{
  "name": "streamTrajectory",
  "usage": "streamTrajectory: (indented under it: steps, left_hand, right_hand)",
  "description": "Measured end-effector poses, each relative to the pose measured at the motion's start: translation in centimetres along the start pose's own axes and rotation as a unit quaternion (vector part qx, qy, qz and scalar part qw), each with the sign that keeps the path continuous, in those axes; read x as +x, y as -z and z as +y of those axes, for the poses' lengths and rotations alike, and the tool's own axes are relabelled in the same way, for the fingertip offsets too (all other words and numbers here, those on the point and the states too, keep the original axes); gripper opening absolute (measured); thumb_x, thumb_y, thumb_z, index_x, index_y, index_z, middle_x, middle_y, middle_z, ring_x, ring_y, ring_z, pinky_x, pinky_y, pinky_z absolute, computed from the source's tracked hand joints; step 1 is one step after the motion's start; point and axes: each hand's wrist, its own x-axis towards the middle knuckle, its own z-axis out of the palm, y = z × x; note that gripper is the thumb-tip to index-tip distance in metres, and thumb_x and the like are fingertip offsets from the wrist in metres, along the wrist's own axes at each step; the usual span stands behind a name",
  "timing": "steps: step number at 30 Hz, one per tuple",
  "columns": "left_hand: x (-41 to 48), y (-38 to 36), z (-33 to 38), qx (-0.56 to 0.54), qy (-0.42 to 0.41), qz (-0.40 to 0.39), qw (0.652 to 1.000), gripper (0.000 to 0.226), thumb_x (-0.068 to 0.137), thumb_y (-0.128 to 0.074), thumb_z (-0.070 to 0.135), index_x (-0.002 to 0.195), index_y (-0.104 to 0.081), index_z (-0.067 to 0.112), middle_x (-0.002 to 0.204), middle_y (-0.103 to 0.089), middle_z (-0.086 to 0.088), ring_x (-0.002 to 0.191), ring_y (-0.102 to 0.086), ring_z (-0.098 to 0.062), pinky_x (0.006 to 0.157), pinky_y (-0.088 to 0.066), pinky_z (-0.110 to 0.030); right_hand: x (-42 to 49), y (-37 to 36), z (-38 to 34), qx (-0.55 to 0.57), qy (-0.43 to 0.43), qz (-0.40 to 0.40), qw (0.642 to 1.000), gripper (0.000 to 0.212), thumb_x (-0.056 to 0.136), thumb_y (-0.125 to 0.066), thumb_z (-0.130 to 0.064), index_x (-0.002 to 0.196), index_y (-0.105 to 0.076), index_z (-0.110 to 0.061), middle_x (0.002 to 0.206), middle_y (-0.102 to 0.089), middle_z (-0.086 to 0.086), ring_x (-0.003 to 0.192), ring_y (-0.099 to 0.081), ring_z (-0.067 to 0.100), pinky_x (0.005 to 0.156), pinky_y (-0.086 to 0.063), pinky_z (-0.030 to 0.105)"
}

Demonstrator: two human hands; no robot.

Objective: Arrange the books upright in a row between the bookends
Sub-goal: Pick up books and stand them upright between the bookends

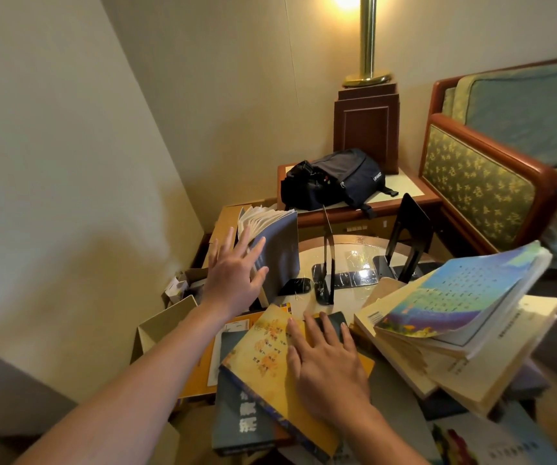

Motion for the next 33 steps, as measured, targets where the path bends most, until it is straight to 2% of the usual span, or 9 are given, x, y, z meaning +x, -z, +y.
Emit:
streamTrajectory:
  steps: [6, 12, 16, 18, 22, 26, 28, 31, 33]
  left_hand:
    - [-5.5, -0.3, 2.0, -0.046, 0.005, 0.011, 0.999, 0.057, 0.098, -0.052, 0.045, 0.152, -0.038, 0.030, 0.166, -0.016, 0.001, 0.154, -0.005, -0.024, 0.123, -0.007, -0.051]
    - [-11.8, -1.2, 5.1, -0.120, 0.042, -0.052, 0.991, 0.053, 0.104, -0.035, 0.047, 0.155, -0.030, 0.033, 0.165, -0.008, 0.010, 0.154, 0.003, -0.013, 0.125, 0.001, -0.042]
    - [-15.9, -2.2, 7.8, -0.117, 0.067, -0.127, 0.983, 0.064, 0.098, -0.008, 0.056, 0.157, -0.017, 0.034, 0.161, 0.008, 0.015, 0.153, 0.012, -0.011, 0.121, 0.012, -0.035]
    - [-16.9, -2.3, 8.7, -0.091, 0.066, -0.149, 0.982, 0.072, 0.092, 0.004, 0.059, 0.158, -0.011, 0.033, 0.163, 0.010, 0.012, 0.151, 0.017, -0.011, 0.120, 0.015, -0.036]
    - [-16.6, -1.3, 10.4, -0.103, 0.073, -0.178, 0.976, 0.059, 0.104, -0.020, 0.051, 0.159, -0.015, 0.029, 0.167, -0.003, 0.006, 0.154, 0.009, -0.020, 0.123, 0.010, -0.042]
    - [-15.4, -0.3, 13.0, -0.139, 0.039, -0.179, 0.973, 0.063, 0.103, -0.028, 0.055, 0.159, -0.013, 0.030, 0.167, -0.006, 0.008, 0.154, 0.001, -0.020, 0.123, 0.005, -0.049]
    - [-14.5, 0.4, 14.7, -0.166, 0.012, -0.150, 0.975, 0.065, 0.102, -0.030, 0.056, 0.159, -0.013, 0.030, 0.166, -0.010, 0.009, 0.154, -0.004, -0.017, 0.123, -0.004, -0.047]
    - [-12.7, 2.2, 18.0, -0.233, -0.043, -0.106, 0.966, 0.065, 0.102, -0.041, 0.051, 0.158, -0.019, 0.025, 0.164, -0.022, 0.007, 0.152, -0.017, -0.015, 0.123, -0.021, -0.041]
    - [-11.2, 3.4, 20.0, -0.259, -0.074, -0.084, 0.959, 0.066, 0.102, -0.044, 0.048, 0.158, -0.022, 0.022, 0.162, -0.029, 0.002, 0.148, -0.030, -0.019, 0.118, -0.034, -0.042]
  right_hand:
    - [0.1, -0.1, 0.1, -0.012, -0.003, 0.008, 1.000, 0.058, 0.104, -0.007, -0.054, 0.158, 0.008, -0.040, 0.168, 0.010, -0.004, 0.154, 0.015, 0.022, 0.123, 0.007, 0.050]
    - [-0.9, 0.3, 0.3, -0.020, 0.002, 0.014, 1.000, 0.059, 0.105, -0.012, -0.053, 0.160, -0.003, -0.033, 0.169, 0.006, 0.002, 0.154, 0.016, 0.023, 0.123, 0.011, 0.045]
    - [-3.7, 0.7, 1.0, -0.024, 0.010, 0.011, 1.000, 0.064, 0.101, -0.005, -0.053, 0.161, -0.008, -0.029, 0.169, 0.006, 0.003, 0.152, 0.018, 0.021, 0.121, 0.014, 0.041]
    - [-5.3, 1.3, 1.4, -0.009, 0.015, 0.014, 1.000, 0.058, 0.104, -0.013, -0.047, 0.159, -0.020, -0.029, 0.169, 0.000, 0.001, 0.154, 0.012, 0.021, 0.122, 0.010, 0.039]
    - [-8.4, 3.6, 1.9, 0.065, 0.032, 0.140, 0.988, 0.043, 0.106, -0.037, -0.033, 0.148, -0.045, -0.029, 0.166, -0.021, -0.003, 0.155, -0.003, 0.015, 0.122, 0.003, 0.028]
    - [-11.8, 6.7, 2.7, 0.114, 0.063, 0.294, 0.947, 0.039, 0.102, -0.047, -0.025, 0.139, -0.058, -0.023, 0.157, -0.040, -0.001, 0.152, -0.020, 0.016, 0.121, -0.029, 0.037]
    - [-13.4, 8.7, 3.2, 0.132, 0.068, 0.355, 0.923, 0.035, 0.102, -0.048, -0.022, 0.135, -0.062, -0.022, 0.156, -0.043, -0.001, 0.152, -0.022, 0.015, 0.120, -0.029, 0.036]
    - [-15.2, 10.9, 4.9, 0.178, 0.009, 0.416, 0.892, 0.037, 0.098, -0.047, -0.018, 0.129, -0.066, -0.022, 0.154, -0.046, -0.003, 0.149, -0.031, 0.013, 0.117, -0.032, 0.036]
    - [-16.0, 11.8, 6.6, 0.285, -0.057, 0.435, 0.852, 0.039, 0.094, -0.047, -0.015, 0.125, -0.067, -0.027, 0.152, -0.049, -0.008, 0.125, -0.057, 0.014, 0.100, -0.049, 0.036]
